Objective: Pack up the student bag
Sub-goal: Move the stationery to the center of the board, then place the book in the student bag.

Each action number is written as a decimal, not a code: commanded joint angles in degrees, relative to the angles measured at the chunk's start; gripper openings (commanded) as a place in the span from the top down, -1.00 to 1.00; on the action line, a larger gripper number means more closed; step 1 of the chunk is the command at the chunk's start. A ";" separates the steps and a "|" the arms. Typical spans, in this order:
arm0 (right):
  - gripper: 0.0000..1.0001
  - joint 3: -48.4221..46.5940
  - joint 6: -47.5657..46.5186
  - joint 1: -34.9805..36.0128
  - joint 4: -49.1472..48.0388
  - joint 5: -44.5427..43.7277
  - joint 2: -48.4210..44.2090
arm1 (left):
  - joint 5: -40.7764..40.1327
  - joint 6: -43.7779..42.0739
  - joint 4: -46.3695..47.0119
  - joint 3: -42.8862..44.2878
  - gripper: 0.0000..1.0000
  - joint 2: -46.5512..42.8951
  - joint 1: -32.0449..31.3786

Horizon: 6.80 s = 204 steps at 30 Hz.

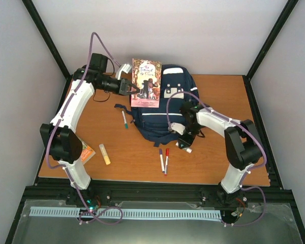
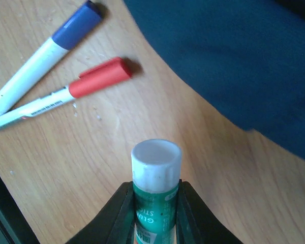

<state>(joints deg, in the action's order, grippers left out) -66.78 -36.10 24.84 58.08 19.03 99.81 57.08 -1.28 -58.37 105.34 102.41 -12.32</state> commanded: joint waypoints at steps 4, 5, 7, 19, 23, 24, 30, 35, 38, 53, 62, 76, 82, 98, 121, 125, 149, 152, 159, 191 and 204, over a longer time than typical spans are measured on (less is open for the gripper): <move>0.74 -2.87 -1.51 4.23 0.96 1.14 5.20 | -3.89 -2.76 -0.58 -0.24 0.98 -4.12 0.28; 0.74 -2.98 -1.45 4.25 1.04 1.57 5.67 | -4.22 -2.64 -0.65 -0.12 0.98 -4.20 0.28; 0.73 -2.79 -0.78 4.46 0.29 2.33 6.32 | -4.66 -2.59 -0.53 0.24 0.99 -4.11 0.28; 0.52 -3.44 3.25 5.75 -2.71 1.97 9.60 | -2.68 -0.73 0.36 2.04 0.98 -2.73 0.32; 0.08 -5.04 2.97 5.75 0.84 3.08 7.92 | -2.34 -0.99 0.07 2.44 0.98 -2.58 0.35; 0.05 -6.22 2.64 5.67 3.18 3.05 6.79 | -2.25 -1.27 -0.24 2.72 0.98 -2.58 0.36; -0.20 -13.46 0.14 -2.71 9.64 10.88 -5.94 | 3.42 1.11 1.87 3.54 0.98 -2.77 0.36; -0.69 -27.34 10.53 -13.96 5.00 33.63 -6.70 | 6.39 2.20 4.18 5.83 0.99 -1.07 0.36; -0.92 -35.72 12.27 -14.31 2.92 42.99 -3.90 | 14.35 3.47 5.84 7.87 0.99 0.63 0.36; -1.00 -46.83 38.13 -9.53 -12.73 58.60 7.68 | 29.15 3.27 4.34 7.23 0.98 2.07 0.35; -0.96 -47.04 50.62 -7.98 -18.94 64.37 5.76 | 23.65 5.81 6.30 5.48 0.99 1.83 0.36; -0.92 -44.30 49.47 -8.43 -16.97 66.32 1.96 | 20.33 5.98 6.70 5.57 0.99 2.46 0.36; -0.68 -44.50 54.51 -8.25 -21.09 61.09 3.09 | 20.34 5.86 6.95 5.65 0.98 2.20 0.41; 0.94 -45.02 52.79 -9.78 -22.83 53.40 4.46 | 15.91 -0.77 1.05 8.18 0.30 2.73 0.36; 0.94 -13.21 13.93 -41.00 5.12 26.57 -21.98 | -25.25 -37.84 -4.04 -0.06 -0.04 3.44 -20.45; 0.94 -5.88 17.21 -43.03 2.72 21.66 -25.23 | -32.72 -32.95 0.25 -1.61 0.00 6.69 -25.47; 0.94 1.81 19.62 -45.41 -0.86 22.87 -25.91 | -56.98 -25.69 14.17 5.07 0.13 27.57 -37.30; 0.94 2.83 20.19 -45.46 -1.24 23.10 -26.23 | -59.69 -25.25 16.19 4.00 0.23 28.20 -37.41; 0.94 3.05 19.88 -45.41 -0.58 23.15 -26.21 | -62.03 -29.17 18.80 2.19 0.33 28.48 -37.99; 0.94 9.18 30.43 -42.11 -1.40 48.22 -15.37 | -58.36 -23.76 11.66 15.97 0.98 16.61 -31.89; 0.94 4.56 35.09 -28.44 -8.38 59.83 -1.48 | -60.42 -22.92 9.52 22.00 0.99 15.39 -30.66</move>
<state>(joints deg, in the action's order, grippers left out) -58.63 -1.17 -4.86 51.68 73.06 93.49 -1.02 -25.96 -49.91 123.33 121.69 -44.10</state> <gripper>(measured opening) 0.034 0.040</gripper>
